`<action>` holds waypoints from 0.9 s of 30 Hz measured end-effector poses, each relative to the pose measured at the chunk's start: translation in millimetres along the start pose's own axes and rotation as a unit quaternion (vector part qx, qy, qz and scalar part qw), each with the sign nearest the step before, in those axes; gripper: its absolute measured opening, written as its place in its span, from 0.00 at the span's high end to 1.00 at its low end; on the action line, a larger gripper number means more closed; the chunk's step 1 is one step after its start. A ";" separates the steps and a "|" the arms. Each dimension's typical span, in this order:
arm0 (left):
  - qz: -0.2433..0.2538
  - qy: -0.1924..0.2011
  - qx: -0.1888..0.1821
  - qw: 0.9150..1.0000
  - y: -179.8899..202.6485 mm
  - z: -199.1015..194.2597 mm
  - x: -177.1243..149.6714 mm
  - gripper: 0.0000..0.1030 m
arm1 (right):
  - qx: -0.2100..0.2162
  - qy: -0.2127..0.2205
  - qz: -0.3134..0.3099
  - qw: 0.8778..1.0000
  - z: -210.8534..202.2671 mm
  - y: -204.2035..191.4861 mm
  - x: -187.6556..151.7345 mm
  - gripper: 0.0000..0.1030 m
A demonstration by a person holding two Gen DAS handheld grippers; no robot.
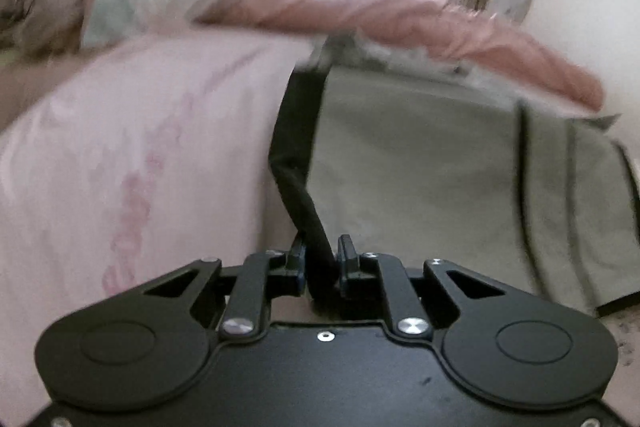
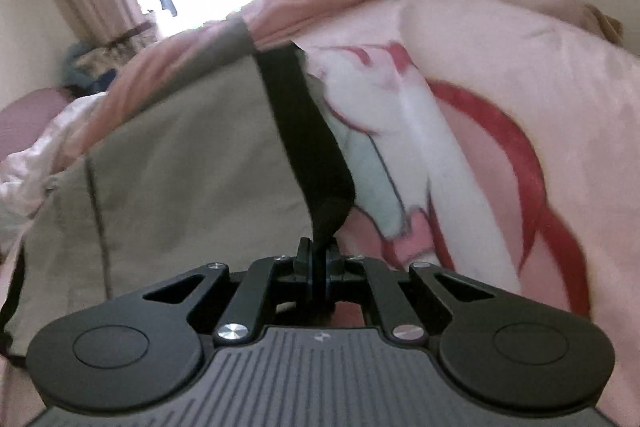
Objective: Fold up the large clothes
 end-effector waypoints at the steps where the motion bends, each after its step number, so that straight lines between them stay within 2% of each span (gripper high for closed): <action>1: -0.004 0.001 -0.001 1.000 -2.1 2.6 -3.1 0.87 | 0.000 0.006 0.003 1.000 -1.0 0.7 -1.2 0.95; 4: -0.028 0.008 -0.006 1.000 -4.0 -4.5 3.3 0.87 | 0.010 0.031 -0.010 0.999 -19.9 -3.0 3.0 0.96; 7: -0.078 0.029 -0.035 0.996 -4.2 -36.7 12.8 0.88 | 0.025 0.067 -0.024 0.997 -64.1 -11.2 10.4 0.96; 9: -0.067 0.056 -0.035 0.996 4.8 -65.9 14.1 0.88 | 0.029 0.089 -0.038 0.995 -95.7 -17.8 13.7 0.96; 11: -0.044 0.078 -0.032 0.995 13.7 -80.7 18.3 0.88 | 0.013 0.106 -0.058 0.993 -107.9 -23.0 19.3 0.96; 12: -0.035 0.085 -0.039 0.995 18.7 -77.8 26.6 0.90 | 0.010 0.111 -0.063 0.992 -103.1 -23.9 26.3 0.96; 13: -0.031 0.092 -0.049 0.994 21.3 -70.2 37.2 0.98 | 0.009 0.115 -0.062 0.991 -93.3 -24.8 36.7 0.97; 14: -0.024 0.100 -0.052 0.993 27.5 -58.3 50.8 0.97 | 0.009 0.116 -0.052 0.992 -79.2 -26.0 53.8 0.97; 16: -0.011 0.114 -0.068 0.991 46.1 -23.3 89.8 0.98 | 0.037 0.133 -0.036 0.990 -50.7 -34.5 93.7 0.98; 18: 0.029 0.125 -0.065 0.990 77.8 17.0 129.5 0.98 | 0.036 0.147 -0.055 0.987 -12.9 -55.7 142.3 0.98; 20: 0.040 0.145 -0.067 0.986 102.8 48.0 170.0 0.98 | 0.028 0.155 -0.080 0.984 25.8 -73.8 193.9 0.98; 23: 0.025 0.199 -0.083 0.976 124.6 73.3 238.2 0.98 | 0.033 0.183 -0.080 0.979 72.7 -85.6 274.0 0.98; 25: 0.003 0.225 -0.107 0.969 130.7 86.1 288.9 0.87 | 0.012 0.210 -0.083 0.974 95.6 -89.6 318.1 0.96; 26: -0.021 0.247 -0.098 0.964 127.9 89.5 305.9 0.69 | -0.001 0.220 -0.076 0.973 103.4 -89.1 335.5 0.83; 27: -0.051 0.263 -0.084 0.960 122.2 90.4 316.3 0.22 | -0.007 0.235 -0.070 0.969 105.9 -85.9 344.1 0.73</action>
Point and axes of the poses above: each gripper's, at about its wrist camera, not at the fingertips, and z roughly the way its jaws point, y to its right, x to its top, the point moved 1 cm from there along z, roughly the way its jaws point, and after that the axes turned 12 degrees about -z, right-handed, at the moved point
